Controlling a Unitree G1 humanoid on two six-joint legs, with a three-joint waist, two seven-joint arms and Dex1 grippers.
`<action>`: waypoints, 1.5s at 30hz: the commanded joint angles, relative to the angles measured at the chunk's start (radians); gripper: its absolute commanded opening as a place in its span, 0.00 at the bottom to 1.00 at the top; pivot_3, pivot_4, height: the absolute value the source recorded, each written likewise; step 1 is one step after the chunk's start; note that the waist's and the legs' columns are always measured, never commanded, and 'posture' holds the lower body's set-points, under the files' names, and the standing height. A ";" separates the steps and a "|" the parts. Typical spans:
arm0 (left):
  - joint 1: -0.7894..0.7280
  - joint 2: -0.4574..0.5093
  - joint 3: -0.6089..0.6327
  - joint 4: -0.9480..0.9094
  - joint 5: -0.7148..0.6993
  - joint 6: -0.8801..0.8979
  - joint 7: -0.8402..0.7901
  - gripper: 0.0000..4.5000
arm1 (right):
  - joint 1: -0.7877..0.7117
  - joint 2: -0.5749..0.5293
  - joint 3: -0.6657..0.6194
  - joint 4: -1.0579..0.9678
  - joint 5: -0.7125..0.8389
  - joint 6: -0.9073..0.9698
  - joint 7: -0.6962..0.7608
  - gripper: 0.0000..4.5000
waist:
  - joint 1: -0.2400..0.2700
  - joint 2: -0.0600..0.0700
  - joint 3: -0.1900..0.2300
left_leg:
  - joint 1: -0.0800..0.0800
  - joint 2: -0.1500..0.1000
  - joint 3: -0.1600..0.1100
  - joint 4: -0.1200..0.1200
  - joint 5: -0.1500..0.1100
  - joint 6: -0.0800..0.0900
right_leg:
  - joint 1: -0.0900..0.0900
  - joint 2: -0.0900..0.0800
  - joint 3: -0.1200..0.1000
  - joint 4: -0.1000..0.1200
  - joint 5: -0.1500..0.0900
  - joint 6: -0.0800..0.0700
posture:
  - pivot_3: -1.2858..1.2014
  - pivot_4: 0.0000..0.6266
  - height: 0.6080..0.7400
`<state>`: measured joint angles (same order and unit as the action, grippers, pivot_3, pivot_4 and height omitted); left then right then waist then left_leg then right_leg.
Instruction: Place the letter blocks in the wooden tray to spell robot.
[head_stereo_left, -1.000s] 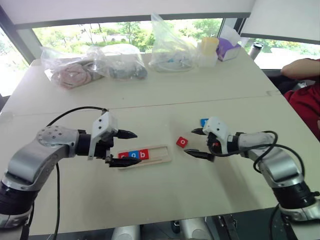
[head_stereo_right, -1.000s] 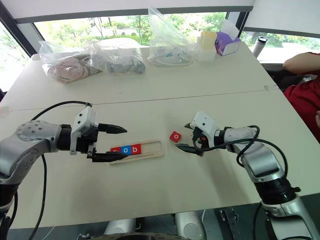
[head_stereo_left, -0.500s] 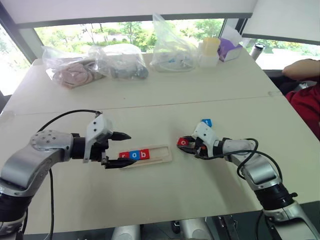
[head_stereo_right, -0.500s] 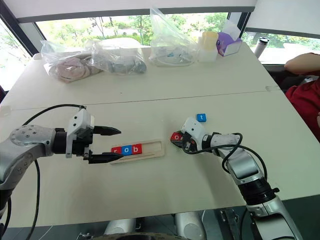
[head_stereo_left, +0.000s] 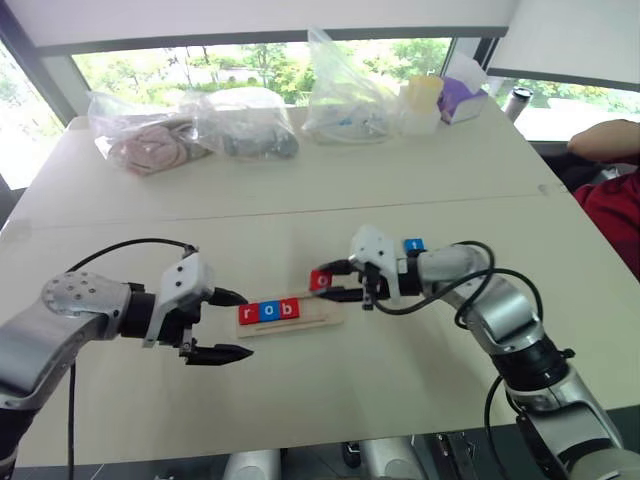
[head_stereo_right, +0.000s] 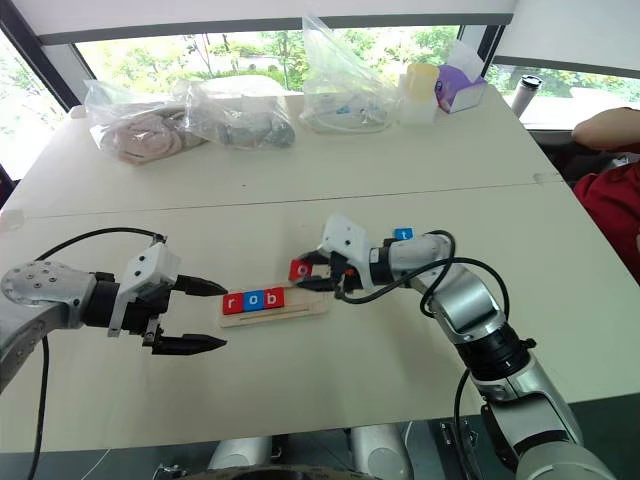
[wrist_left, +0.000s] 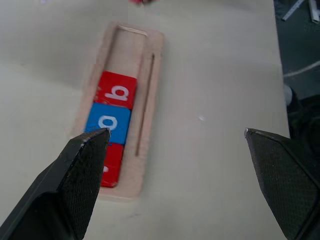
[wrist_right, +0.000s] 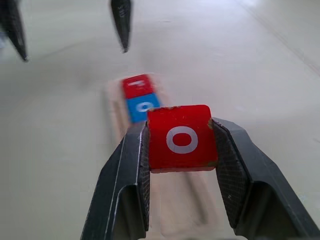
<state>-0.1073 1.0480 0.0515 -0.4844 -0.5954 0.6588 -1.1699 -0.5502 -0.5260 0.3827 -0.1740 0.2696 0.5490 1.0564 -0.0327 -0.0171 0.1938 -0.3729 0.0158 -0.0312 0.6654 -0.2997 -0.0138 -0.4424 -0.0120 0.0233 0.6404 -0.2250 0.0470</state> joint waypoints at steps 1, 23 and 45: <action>0.000 -0.008 0.020 -0.057 0.018 -0.013 0.048 1.00 | -0.035 0.003 0.049 0.041 -0.039 -0.063 0.057 0.26 | -0.001 0.000 0.000 | 0.000 0.000 0.001 0.001 0.000 0.000 | 0.000 0.000 0.001 0.000 0.000 0.000 | 0.52 0.24 1.00; 0.017 -0.096 0.070 -0.120 -0.066 0.067 0.212 1.00 | -0.103 0.133 0.082 0.308 -0.189 -0.254 0.054 0.38 | -0.010 0.000 0.000 | 0.002 0.000 0.001 0.001 0.000 0.000 | -0.001 0.000 0.002 0.006 0.002 0.003 | 0.52 0.24 1.00; -0.150 -0.230 0.156 -0.071 -0.221 0.123 0.356 1.00 | 0.056 0.159 -0.476 -0.037 0.005 0.254 -0.463 0.97 | 0.015 -0.001 -0.001 | 0.002 -0.001 0.000 0.002 0.000 -0.001 | 0.000 0.000 0.001 0.006 0.002 0.003 | 0.52 0.24 1.00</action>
<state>-0.2309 0.8315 0.1836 -0.5607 -0.7982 0.7852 -0.8380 -0.5149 -0.3854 -0.0541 -0.1412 0.2793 0.7311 0.6948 -0.0178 -0.0181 0.1931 -0.3713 0.0148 -0.0313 0.6671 -0.2993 -0.0146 -0.4425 -0.0119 0.0245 0.6464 -0.2229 0.0501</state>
